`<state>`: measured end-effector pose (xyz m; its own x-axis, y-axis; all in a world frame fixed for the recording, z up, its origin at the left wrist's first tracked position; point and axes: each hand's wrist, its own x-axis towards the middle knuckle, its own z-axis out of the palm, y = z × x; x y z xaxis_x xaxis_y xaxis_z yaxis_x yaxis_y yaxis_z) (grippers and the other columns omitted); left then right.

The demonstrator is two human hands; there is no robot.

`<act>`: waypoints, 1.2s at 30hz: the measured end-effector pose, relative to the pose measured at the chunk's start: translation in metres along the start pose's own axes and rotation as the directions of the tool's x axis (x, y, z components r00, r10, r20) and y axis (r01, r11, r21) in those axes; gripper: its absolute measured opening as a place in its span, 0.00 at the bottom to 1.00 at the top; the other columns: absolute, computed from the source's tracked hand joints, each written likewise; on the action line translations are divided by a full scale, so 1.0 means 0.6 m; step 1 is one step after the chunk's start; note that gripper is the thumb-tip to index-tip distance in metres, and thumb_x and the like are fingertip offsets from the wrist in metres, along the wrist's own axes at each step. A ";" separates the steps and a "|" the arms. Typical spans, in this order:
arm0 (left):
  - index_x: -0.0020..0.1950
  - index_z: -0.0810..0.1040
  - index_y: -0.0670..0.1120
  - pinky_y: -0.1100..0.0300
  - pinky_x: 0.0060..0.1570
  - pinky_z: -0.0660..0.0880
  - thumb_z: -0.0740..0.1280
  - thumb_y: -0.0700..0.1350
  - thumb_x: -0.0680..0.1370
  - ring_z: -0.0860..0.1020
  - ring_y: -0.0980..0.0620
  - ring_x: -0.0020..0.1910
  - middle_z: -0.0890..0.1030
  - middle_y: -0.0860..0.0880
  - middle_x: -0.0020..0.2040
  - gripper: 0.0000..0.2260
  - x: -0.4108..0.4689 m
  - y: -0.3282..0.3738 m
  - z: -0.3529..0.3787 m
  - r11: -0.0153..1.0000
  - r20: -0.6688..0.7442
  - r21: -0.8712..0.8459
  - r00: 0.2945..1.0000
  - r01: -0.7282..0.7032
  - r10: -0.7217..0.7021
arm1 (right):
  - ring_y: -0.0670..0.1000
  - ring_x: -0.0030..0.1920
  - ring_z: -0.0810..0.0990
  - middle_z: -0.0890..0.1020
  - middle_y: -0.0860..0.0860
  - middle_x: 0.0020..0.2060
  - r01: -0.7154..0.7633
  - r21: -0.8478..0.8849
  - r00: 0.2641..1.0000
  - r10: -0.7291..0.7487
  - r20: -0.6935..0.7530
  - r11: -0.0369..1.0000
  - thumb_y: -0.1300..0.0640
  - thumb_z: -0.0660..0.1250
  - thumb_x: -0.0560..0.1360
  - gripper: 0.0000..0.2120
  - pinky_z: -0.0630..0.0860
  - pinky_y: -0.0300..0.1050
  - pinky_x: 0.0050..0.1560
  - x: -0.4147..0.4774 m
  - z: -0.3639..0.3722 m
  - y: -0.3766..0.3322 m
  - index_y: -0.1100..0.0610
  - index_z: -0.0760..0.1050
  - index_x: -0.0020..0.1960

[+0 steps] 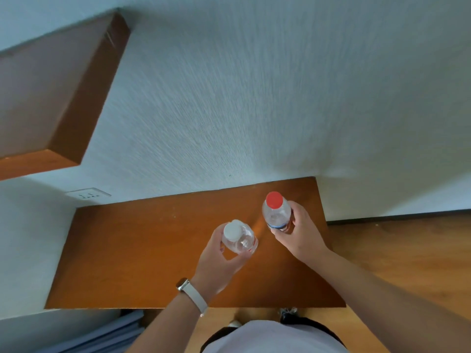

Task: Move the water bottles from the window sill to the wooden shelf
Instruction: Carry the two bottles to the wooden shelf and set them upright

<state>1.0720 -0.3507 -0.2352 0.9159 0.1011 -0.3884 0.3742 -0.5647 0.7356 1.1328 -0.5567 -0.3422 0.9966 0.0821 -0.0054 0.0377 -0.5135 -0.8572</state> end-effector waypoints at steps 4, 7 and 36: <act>0.68 0.65 0.58 0.52 0.67 0.72 0.77 0.52 0.71 0.74 0.52 0.65 0.75 0.56 0.64 0.31 -0.007 -0.003 -0.011 1.000 0.009 0.006 1.000 -0.011 0.011 | 0.33 0.62 0.68 0.72 0.39 0.60 0.034 -0.012 0.999 -0.035 -0.029 0.999 0.45 0.76 0.68 0.35 0.65 0.20 0.53 -0.012 -0.015 -0.017 0.45 0.64 0.70; 0.71 0.66 0.56 0.51 0.68 0.71 0.75 0.57 0.70 0.74 0.52 0.65 0.75 0.56 0.65 0.32 -0.019 -0.002 -0.021 0.998 -0.008 0.033 0.999 -0.044 0.044 | 0.30 0.61 0.66 0.70 0.36 0.59 0.041 -0.042 0.997 -0.043 -0.059 0.998 0.41 0.72 0.69 0.33 0.63 0.17 0.50 -0.026 -0.031 -0.037 0.44 0.63 0.70; 0.67 0.77 0.49 0.42 0.66 0.71 0.60 0.57 0.79 0.74 0.43 0.68 0.78 0.46 0.67 0.21 -0.547 -0.263 -0.175 0.772 -0.494 0.622 0.831 0.132 0.255 | 0.53 0.67 0.70 0.73 0.50 0.67 0.874 -0.266 0.477 -0.608 0.635 0.407 0.43 0.55 0.80 0.24 0.72 0.54 0.61 -0.377 0.109 -0.399 0.55 0.71 0.69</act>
<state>0.7276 -0.2087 -0.1655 0.9284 0.3444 0.1391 0.3200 -0.9318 0.1713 0.8939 -0.3965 -0.1692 0.4055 0.8936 0.1922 0.9058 -0.3646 -0.2160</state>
